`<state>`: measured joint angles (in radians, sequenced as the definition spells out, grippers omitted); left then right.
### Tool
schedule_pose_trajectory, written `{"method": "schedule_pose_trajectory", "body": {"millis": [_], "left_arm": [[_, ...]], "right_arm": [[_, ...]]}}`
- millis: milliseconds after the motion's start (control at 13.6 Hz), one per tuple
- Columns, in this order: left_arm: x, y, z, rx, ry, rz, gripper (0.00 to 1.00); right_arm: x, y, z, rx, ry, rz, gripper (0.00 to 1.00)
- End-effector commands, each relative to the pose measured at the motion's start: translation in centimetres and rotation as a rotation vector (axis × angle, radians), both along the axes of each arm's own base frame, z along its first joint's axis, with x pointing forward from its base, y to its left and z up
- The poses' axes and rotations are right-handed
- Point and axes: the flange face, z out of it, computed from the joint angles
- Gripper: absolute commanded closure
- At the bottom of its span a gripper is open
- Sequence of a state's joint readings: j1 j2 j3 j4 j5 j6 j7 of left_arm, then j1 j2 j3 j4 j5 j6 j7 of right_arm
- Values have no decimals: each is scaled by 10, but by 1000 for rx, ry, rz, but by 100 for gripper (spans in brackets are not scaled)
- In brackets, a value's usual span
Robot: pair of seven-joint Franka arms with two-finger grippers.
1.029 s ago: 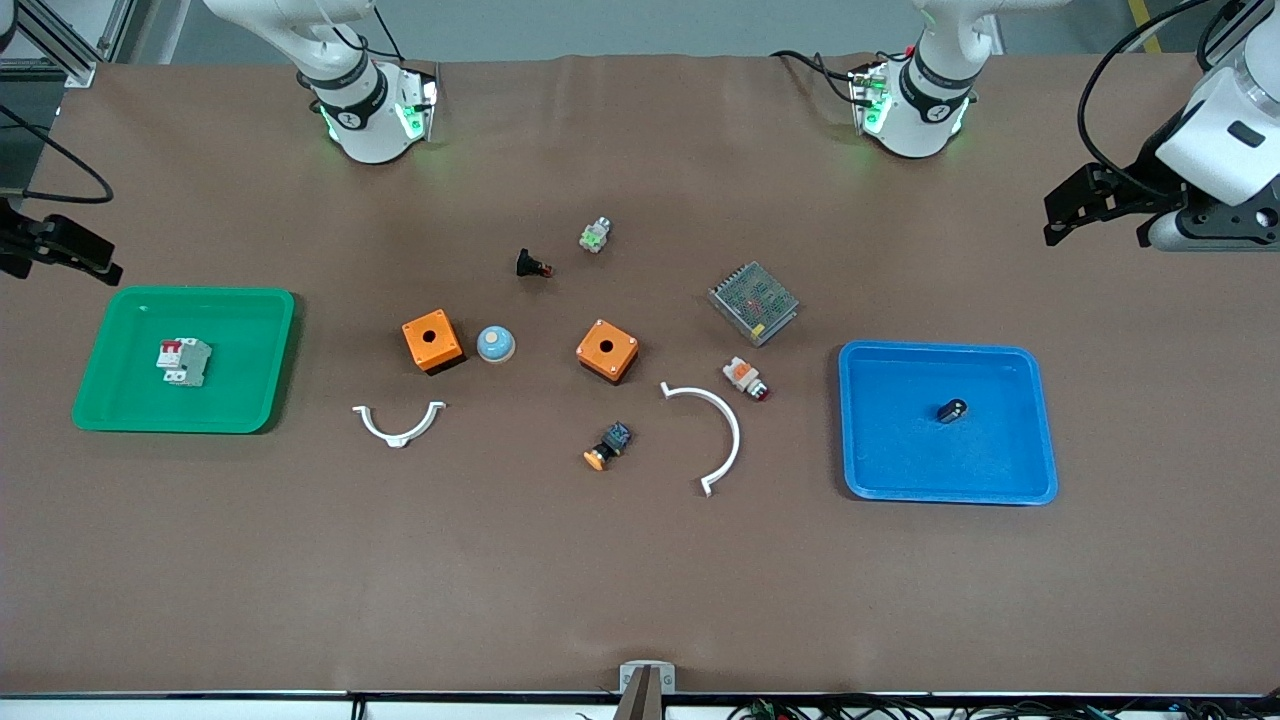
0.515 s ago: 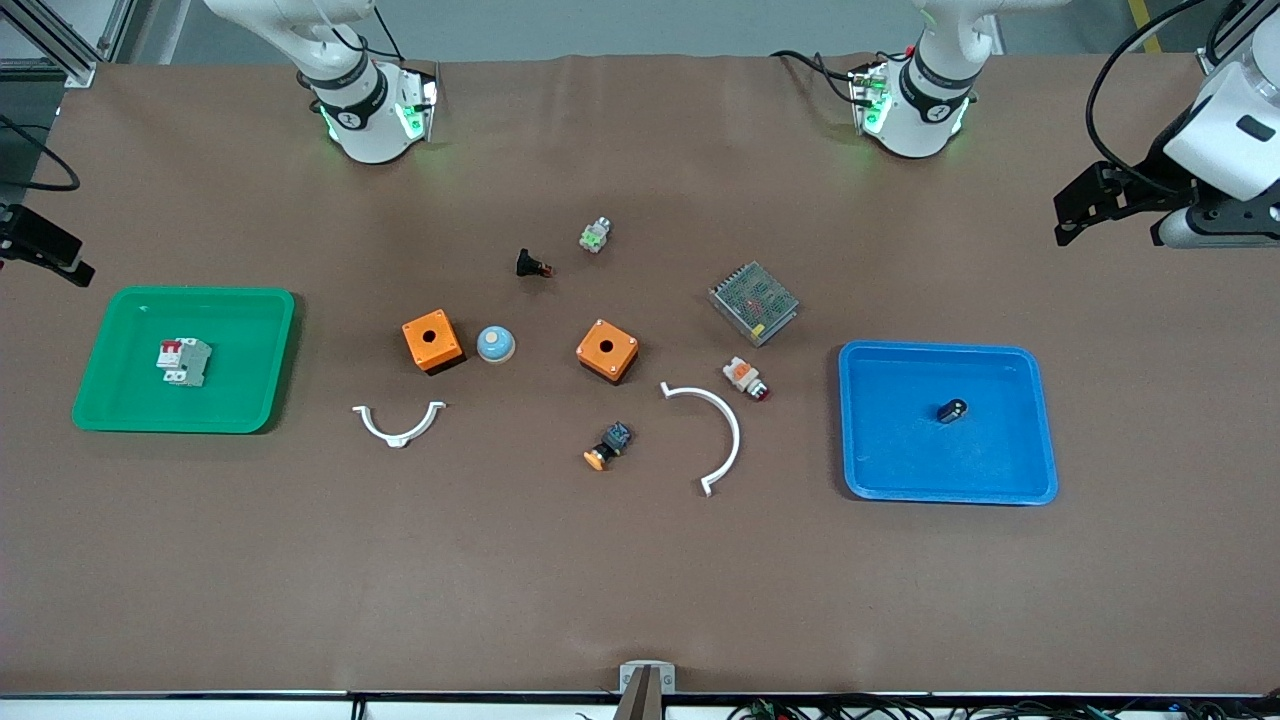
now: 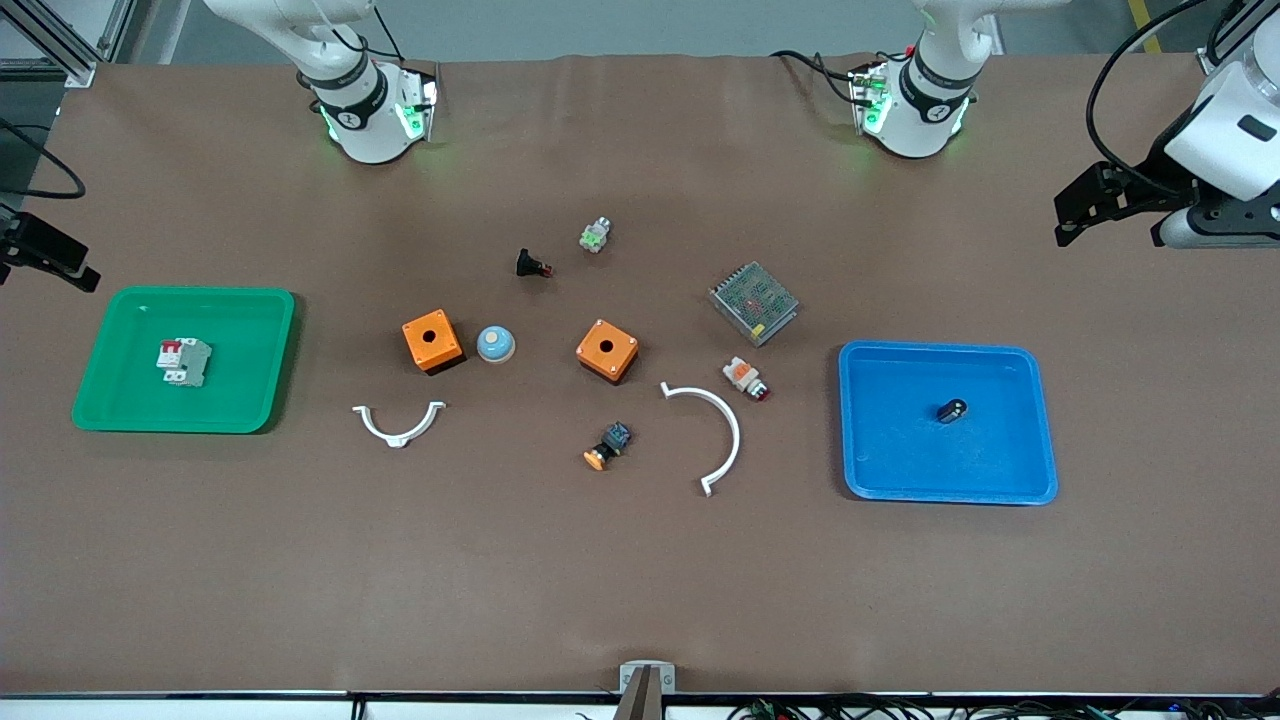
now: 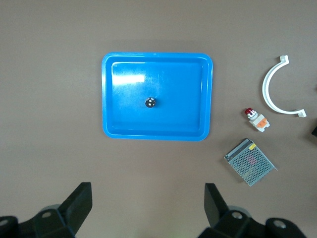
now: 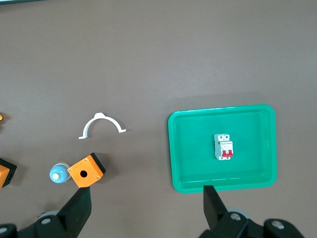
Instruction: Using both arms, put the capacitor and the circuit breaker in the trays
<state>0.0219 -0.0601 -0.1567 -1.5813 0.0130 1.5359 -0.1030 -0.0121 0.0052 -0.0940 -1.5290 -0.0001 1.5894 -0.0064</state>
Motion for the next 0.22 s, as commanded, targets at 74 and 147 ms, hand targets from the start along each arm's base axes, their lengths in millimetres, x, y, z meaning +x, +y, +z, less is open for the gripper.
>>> {"method": "schedule_pose_trajectory", "body": {"millis": [74,147], "left_arm": [[-1,-3,5,-47,18,-11,0],[-1,-4,5,-46,18,-11,0]], "right_arm": [[4,1,4,2,-2,5,0],[4,0,4,1,-3,3,0]]}}
